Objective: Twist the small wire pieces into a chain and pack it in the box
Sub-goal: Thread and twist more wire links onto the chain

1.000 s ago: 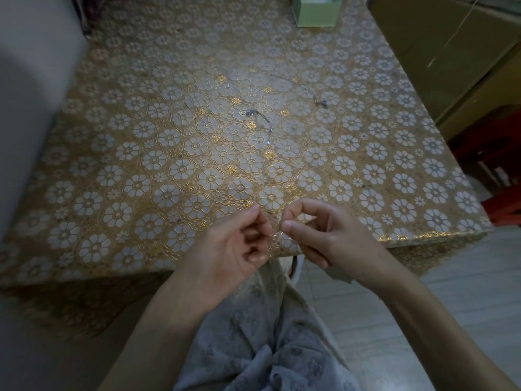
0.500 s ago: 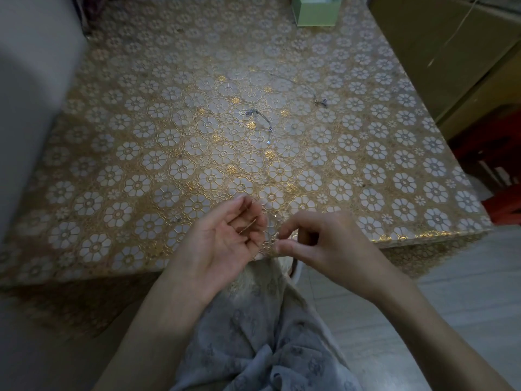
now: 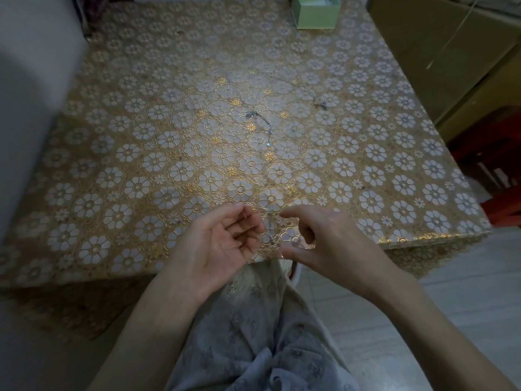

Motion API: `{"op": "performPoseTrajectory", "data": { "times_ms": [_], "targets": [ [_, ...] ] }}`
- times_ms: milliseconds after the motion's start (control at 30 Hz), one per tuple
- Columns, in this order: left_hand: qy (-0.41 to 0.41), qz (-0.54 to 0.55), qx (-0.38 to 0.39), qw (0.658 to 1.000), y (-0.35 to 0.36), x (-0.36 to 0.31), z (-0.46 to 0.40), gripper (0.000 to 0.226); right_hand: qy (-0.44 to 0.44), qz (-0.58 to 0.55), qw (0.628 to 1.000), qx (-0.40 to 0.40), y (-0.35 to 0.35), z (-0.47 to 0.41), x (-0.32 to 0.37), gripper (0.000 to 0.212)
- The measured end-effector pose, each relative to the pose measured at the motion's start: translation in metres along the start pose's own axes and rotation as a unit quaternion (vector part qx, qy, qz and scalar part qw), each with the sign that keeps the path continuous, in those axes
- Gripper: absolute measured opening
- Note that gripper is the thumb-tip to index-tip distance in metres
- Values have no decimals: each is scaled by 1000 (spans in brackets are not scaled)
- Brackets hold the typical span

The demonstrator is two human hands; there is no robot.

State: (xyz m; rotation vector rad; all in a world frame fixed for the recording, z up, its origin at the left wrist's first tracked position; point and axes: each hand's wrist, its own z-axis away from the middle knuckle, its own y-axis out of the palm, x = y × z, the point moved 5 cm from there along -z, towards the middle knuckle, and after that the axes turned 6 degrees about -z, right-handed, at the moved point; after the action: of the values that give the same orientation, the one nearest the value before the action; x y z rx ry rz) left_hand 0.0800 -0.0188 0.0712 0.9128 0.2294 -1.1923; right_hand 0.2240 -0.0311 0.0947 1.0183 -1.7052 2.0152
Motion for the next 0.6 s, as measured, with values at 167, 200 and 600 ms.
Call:
{"op": "performPoseTrajectory", "data": {
  "times_ms": [167,200,600],
  "targets": [
    [-26,-54,12,998,-2,3,0,10,-38,49,997,-47,-2,-1,-4,31],
    [-23,-59,12,998,-2,3,-1,10,-42,55,996,-59,-3,-1,-7,23],
    [33,-104,34,993,2,-10,0,12,20,-292,951,-100,-6,0,-12,24]
  ]
}}
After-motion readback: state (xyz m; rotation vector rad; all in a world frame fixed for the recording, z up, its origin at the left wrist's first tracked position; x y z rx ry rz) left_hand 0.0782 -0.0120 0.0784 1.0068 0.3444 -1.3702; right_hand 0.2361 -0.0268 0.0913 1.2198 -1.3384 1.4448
